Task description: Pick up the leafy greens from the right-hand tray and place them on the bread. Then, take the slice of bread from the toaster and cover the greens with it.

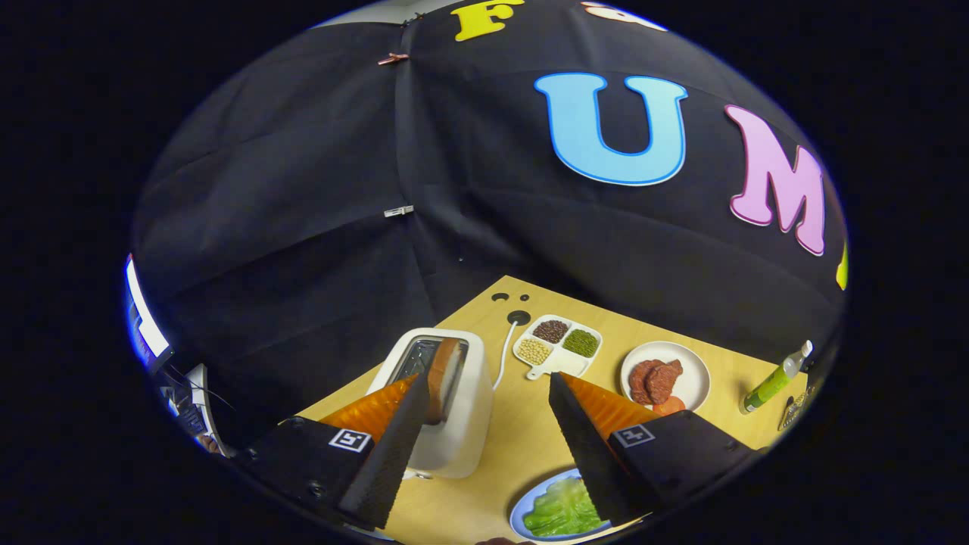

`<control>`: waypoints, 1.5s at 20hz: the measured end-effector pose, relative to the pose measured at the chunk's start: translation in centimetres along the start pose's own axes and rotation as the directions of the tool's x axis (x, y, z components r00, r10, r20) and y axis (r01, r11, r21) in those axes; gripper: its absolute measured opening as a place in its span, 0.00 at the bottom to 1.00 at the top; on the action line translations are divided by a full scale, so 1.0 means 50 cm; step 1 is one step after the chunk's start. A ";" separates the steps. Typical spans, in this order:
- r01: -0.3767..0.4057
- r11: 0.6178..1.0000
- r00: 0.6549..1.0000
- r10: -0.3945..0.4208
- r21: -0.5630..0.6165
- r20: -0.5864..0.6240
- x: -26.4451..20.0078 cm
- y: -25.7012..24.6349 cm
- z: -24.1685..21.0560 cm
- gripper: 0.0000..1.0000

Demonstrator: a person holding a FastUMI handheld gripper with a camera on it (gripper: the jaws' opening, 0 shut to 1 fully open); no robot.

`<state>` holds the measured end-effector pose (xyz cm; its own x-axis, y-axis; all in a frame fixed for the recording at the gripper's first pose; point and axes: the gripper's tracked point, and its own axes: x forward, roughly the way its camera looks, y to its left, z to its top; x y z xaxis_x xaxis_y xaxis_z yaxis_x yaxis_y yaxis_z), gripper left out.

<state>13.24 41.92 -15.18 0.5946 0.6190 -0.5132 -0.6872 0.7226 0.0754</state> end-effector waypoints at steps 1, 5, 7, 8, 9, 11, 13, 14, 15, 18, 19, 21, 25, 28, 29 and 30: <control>-0.009 1.000 1.000 0.009 -0.011 -0.004 0.021 0.014 0.003 0.99; -0.039 0.999 0.998 0.038 -0.015 -0.053 0.097 0.054 -0.020 0.99; -0.037 0.999 0.996 0.035 -0.020 -0.079 0.123 0.061 -0.035 0.99; -0.039 0.999 0.995 0.037 -0.020 -0.092 0.135 0.066 -0.046 0.99; -0.038 0.999 0.994 0.036 -0.021 -0.103 0.148 0.069 -0.052 0.99; -0.021 0.999 0.992 0.018 -0.027 -0.121 0.163 0.071 -0.061 0.99; -0.008 0.999 0.990 0.004 -0.034 -0.141 0.175 0.072 -0.071 0.99; -0.012 0.999 0.989 0.007 -0.036 -0.146 0.183 0.079 -0.079 0.92; -0.012 0.999 0.989 0.005 -0.046 -0.150 0.187 0.083 -0.081 0.84; -0.010 0.999 0.984 0.001 -0.053 -0.178 0.188 0.088 -0.098 0.61; 0.008 0.998 0.985 -0.019 -0.062 -0.170 0.189 0.080 -0.094 0.51; -0.012 0.999 0.981 0.006 -0.031 -0.196 0.189 0.092 -0.104 0.29; -0.044 0.999 0.978 0.044 0.005 -0.204 0.182 0.101 -0.095 0.16; -0.066 0.997 0.986 0.060 -0.036 -0.157 0.170 0.106 -0.052 0.12; -0.068 0.997 0.989 0.061 -0.048 -0.134 0.159 0.106 -0.030 0.12; -0.068 0.996 0.992 0.062 -0.050 -0.110 0.146 0.107 -0.004 0.12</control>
<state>13.81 50.22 -18.68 0.5011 0.6250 -0.5985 -0.7462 0.6624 0.0669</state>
